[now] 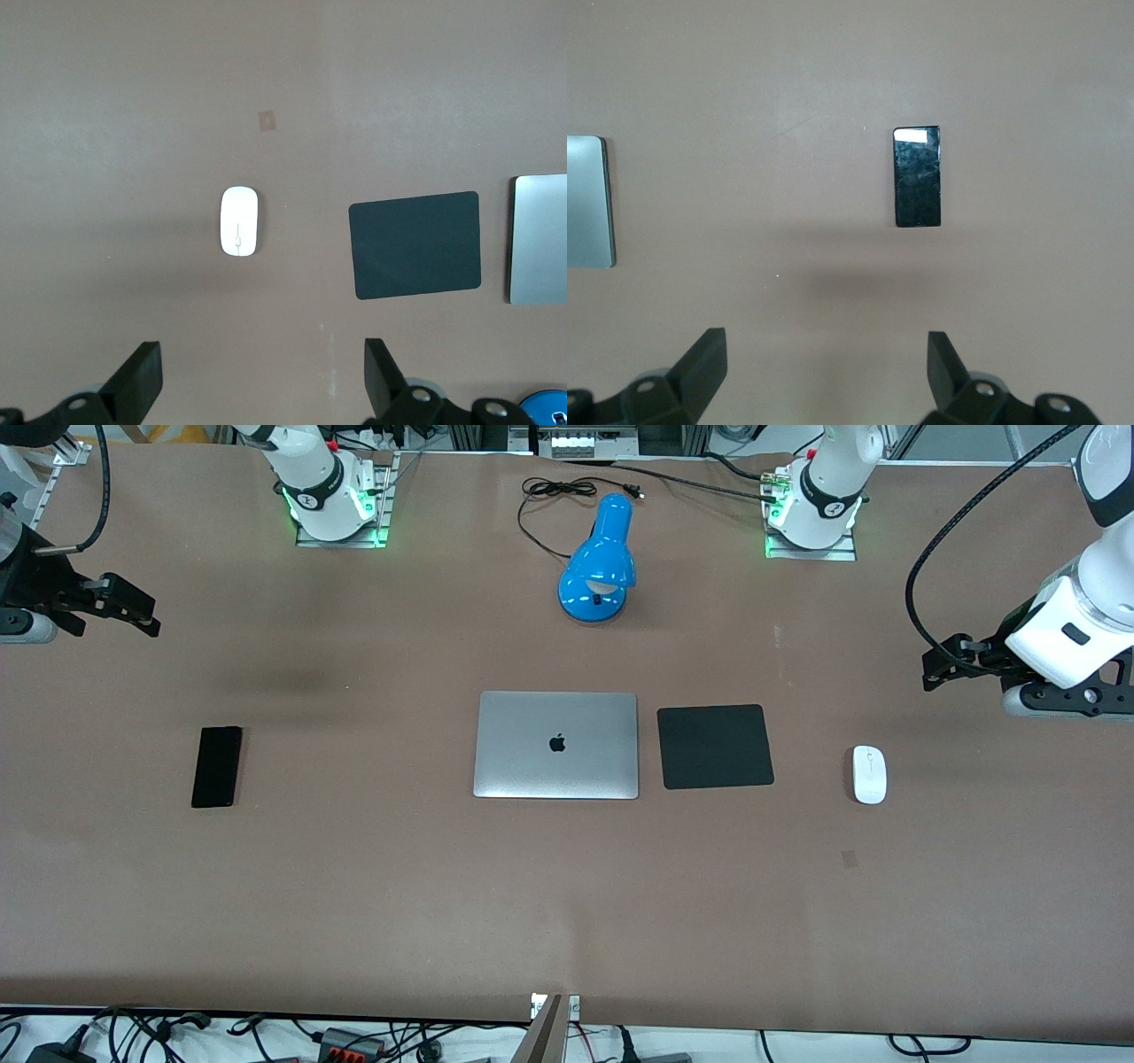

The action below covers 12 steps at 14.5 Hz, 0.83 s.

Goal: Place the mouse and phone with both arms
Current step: 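Reach the right gripper to the phone while the left gripper reaches the mouse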

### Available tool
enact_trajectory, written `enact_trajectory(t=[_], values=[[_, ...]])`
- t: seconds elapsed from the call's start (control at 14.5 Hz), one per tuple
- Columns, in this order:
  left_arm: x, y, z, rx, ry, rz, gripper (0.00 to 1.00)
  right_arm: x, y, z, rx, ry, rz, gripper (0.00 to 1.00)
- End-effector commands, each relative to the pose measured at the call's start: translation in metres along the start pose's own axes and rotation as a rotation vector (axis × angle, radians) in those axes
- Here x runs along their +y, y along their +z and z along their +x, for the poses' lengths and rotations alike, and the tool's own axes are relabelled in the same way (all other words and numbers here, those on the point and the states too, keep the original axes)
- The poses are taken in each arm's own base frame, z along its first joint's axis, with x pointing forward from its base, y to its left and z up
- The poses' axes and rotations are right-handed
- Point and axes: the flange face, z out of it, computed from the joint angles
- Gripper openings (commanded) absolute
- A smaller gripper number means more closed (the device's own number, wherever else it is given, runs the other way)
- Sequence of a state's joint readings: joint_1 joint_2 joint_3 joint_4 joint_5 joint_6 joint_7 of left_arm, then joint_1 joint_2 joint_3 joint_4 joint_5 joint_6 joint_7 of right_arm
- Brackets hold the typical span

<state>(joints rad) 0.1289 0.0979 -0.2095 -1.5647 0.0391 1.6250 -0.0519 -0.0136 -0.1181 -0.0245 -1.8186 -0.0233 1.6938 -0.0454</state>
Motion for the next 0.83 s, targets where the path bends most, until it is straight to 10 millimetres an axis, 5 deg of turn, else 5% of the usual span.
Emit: enact_trajectory(t=[0.0,0.41,0.76], values=[[0.000,-0.008,-0.003,0.000,0.017,0.017,1.00,-0.003,-0.006,-0.008,-0.005,0.010,0.009,1.00],[-0.003,-0.003,-0.004,-0.042,0.009,0.018,1.00,-0.001,0.007,-0.005,-0.040,0.013,0.010,1.00],[-0.022,0.037,0.007,-0.148,-0.013,0.005,1.00,0.009,0.073,0.025,-0.159,-0.002,-0.029,1.00]])
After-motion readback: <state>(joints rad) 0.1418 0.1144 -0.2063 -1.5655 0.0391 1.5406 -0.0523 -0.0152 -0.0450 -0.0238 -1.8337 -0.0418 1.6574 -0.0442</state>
